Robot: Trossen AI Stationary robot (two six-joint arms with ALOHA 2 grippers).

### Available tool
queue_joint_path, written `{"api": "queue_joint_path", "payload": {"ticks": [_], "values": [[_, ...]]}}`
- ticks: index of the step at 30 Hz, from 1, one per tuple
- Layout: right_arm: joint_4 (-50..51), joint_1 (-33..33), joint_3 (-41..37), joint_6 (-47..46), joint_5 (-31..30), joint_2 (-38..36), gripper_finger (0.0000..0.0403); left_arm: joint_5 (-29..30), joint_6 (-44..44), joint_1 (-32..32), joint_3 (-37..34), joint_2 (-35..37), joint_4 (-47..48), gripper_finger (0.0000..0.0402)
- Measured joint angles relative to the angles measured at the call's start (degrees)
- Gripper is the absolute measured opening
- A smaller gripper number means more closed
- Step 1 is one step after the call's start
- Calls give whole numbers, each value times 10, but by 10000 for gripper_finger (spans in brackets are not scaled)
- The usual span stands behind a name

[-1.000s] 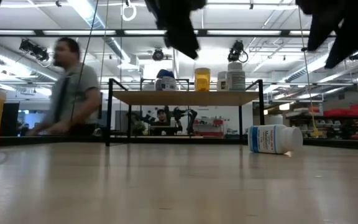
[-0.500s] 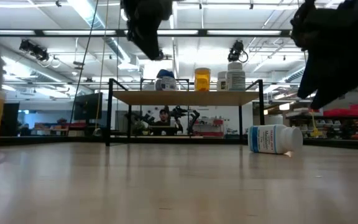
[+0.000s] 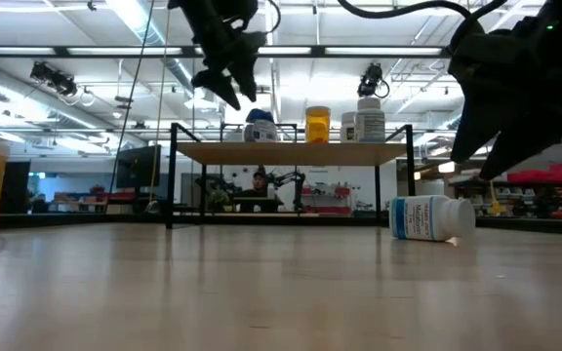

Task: Pick and place medicine bottles onto shelf by color
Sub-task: Put the blue medicine bottle on the shelf, then put the white blue medicine bottle on the shelf

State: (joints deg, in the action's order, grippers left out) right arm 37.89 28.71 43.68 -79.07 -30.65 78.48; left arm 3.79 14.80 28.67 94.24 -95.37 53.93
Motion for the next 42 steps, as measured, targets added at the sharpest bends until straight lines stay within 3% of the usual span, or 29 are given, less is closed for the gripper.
{"api": "queue_joint_path", "payload": {"ticks": [13, 34, 42], "values": [[0, -1, 0, -3, -6, 0, 349, -39, -47, 32, 0, -46, -62, 260], [3, -1, 0, -2, 13, 0, 349, 11, -140, 40, 1, -54, -43, 259], [6, -1, 0, 0, 14, 0, 349, 16, -156, 39, 82, -51, -13, 269]]}}
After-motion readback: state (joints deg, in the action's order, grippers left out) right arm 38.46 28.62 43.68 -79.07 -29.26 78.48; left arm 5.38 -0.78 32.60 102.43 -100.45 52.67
